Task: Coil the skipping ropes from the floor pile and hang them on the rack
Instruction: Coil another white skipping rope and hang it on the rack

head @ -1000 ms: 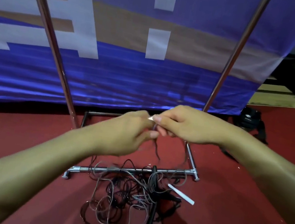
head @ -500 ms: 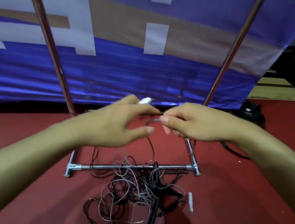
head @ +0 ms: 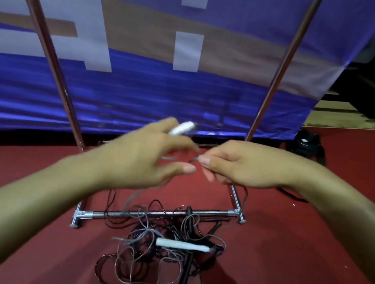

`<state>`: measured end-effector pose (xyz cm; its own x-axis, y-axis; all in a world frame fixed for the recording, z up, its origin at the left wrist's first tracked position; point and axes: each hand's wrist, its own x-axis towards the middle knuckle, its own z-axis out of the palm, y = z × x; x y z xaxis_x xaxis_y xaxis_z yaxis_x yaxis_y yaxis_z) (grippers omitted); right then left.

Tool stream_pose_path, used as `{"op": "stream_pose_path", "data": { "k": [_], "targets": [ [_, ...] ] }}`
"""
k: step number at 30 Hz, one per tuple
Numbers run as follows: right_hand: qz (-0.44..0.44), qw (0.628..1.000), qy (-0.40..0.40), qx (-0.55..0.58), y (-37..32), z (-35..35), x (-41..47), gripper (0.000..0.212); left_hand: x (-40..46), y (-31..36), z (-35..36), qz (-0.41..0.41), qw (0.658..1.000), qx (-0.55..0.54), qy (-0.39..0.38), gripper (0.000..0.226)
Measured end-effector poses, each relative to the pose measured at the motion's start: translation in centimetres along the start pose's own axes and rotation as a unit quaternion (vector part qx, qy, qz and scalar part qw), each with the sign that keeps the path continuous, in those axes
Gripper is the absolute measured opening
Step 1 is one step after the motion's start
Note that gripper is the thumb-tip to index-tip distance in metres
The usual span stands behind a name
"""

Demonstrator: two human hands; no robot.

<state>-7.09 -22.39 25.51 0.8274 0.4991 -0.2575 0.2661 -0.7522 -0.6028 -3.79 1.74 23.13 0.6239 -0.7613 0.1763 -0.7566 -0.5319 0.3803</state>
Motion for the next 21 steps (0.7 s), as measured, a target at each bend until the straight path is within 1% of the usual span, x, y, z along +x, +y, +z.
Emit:
{"op": "stream_pose_path", "data": {
  "k": [2, 4, 6, 8, 10, 12, 13, 14, 15, 16, 17, 19, 21],
  "targets": [
    [-0.004, 1.000, 0.019, -0.012, -0.6, 0.0, 0.4, 0.044, 0.7, 1.1, 0.6, 0.026, 1.000, 0.012, 0.005, 0.036],
    [0.012, 1.000, 0.008, 0.007, -0.4, -0.2, 0.4, 0.042, 0.9, 0.0, -0.2, 0.019, 0.998, 0.050, 0.023, 0.034],
    [0.046, 0.999, -0.017, 0.014, 0.6, -0.2, 0.6, 0.045, 0.7, -2.1, -1.4, -0.002, 0.994, 0.100, 0.037, 0.033],
    [0.088, 0.995, -0.043, 0.012, 2.1, -0.3, 1.0, 0.047, -0.1, -5.1, -2.7, -0.053, 0.989, 0.121, 0.068, 0.030],
    [0.124, 0.990, -0.055, 0.045, 3.8, -0.4, 1.2, 0.047, -1.3, -7.9, -3.7, -0.124, 0.980, 0.127, 0.091, 0.029],
    [0.137, 0.986, -0.050, 0.085, 5.0, -0.3, 1.2, 0.047, -2.5, -10.0, -4.0, -0.175, 0.971, 0.126, 0.105, 0.019],
    [0.134, 0.985, -0.041, 0.100, 5.1, -0.2, 1.2, 0.047, -2.9, -10.5, -3.9, -0.189, 0.970, 0.117, 0.103, 0.020],
    [0.122, 0.986, -0.031, 0.113, 5.2, 0.0, 1.3, 0.047, -3.1, -10.2, -3.9, -0.192, 0.972, 0.098, 0.091, 0.035],
    [0.106, 0.987, -0.025, 0.121, 5.1, 0.2, 1.5, 0.047, -3.0, -9.6, -3.6, -0.176, 0.980, 0.065, 0.073, 0.052],
    [0.089, 0.989, -0.022, 0.115, 4.7, 0.5, 1.7, 0.046, -2.8, -8.3, -3.1, -0.154, 0.986, 0.031, 0.052, 0.064],
    [0.074, 0.992, -0.020, 0.099, 4.1, 0.7, 1.8, 0.046, -2.3, -6.8, -2.4, -0.130, 0.991, -0.001, 0.027, 0.069],
    [0.039, 0.997, -0.024, 0.063, 2.7, 1.2, 2.3, 0.048, -1.2, -3.6, -0.2, -0.085, 0.996, -0.026, -0.016, 0.063],
    [0.008, 0.999, -0.016, 0.038, 1.4, 1.5, 2.8, 0.048, 0.1, -1.2, 1.7, -0.043, 0.998, -0.014, -0.036, 0.042]
  ]
}}
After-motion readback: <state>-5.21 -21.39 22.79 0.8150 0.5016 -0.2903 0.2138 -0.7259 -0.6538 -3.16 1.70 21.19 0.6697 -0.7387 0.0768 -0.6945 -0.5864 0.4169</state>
